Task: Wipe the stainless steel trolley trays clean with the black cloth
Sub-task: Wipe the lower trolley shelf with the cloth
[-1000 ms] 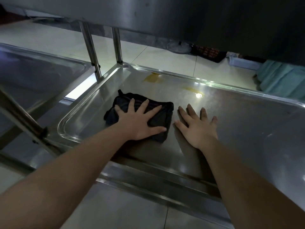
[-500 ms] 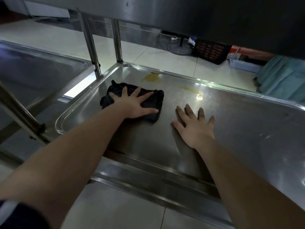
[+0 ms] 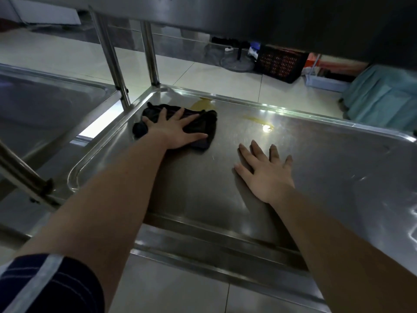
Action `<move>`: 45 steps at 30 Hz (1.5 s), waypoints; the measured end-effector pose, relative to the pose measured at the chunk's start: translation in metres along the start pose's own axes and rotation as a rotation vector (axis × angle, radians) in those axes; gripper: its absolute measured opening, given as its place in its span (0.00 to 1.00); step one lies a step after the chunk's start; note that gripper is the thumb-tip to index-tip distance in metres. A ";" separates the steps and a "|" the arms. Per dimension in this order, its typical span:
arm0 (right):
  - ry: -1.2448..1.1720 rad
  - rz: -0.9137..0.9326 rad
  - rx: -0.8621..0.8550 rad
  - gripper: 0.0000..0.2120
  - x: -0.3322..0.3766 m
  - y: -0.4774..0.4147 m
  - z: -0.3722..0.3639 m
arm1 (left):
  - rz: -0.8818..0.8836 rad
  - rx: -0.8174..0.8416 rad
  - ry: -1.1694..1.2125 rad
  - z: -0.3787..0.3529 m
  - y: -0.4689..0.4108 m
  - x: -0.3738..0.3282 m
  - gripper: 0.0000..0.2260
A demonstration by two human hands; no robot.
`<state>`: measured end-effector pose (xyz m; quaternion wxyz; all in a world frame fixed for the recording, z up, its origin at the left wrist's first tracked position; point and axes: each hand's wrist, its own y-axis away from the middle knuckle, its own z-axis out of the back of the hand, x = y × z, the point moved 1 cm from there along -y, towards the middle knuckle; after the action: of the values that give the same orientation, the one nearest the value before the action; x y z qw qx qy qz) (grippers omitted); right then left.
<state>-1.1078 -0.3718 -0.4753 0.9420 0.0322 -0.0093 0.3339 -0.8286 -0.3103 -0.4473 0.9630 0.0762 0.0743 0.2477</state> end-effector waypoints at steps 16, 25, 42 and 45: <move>-0.036 0.325 0.057 0.32 0.010 0.008 0.013 | -0.012 0.017 0.031 0.004 -0.003 0.011 0.43; -0.030 0.307 0.043 0.33 0.012 0.006 0.010 | 0.023 0.039 -0.012 0.007 0.008 0.009 0.43; 0.034 0.279 0.104 0.32 0.014 0.008 0.016 | -0.033 0.057 -0.039 -0.028 0.122 -0.021 0.42; 0.020 0.286 0.110 0.34 0.011 0.007 0.015 | -0.049 0.023 -0.029 -0.037 0.140 -0.026 0.42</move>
<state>-1.1036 -0.3599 -0.4593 0.8818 0.0789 0.0141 0.4649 -0.9229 -0.1978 -0.4553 0.9688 0.0888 0.0651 0.2219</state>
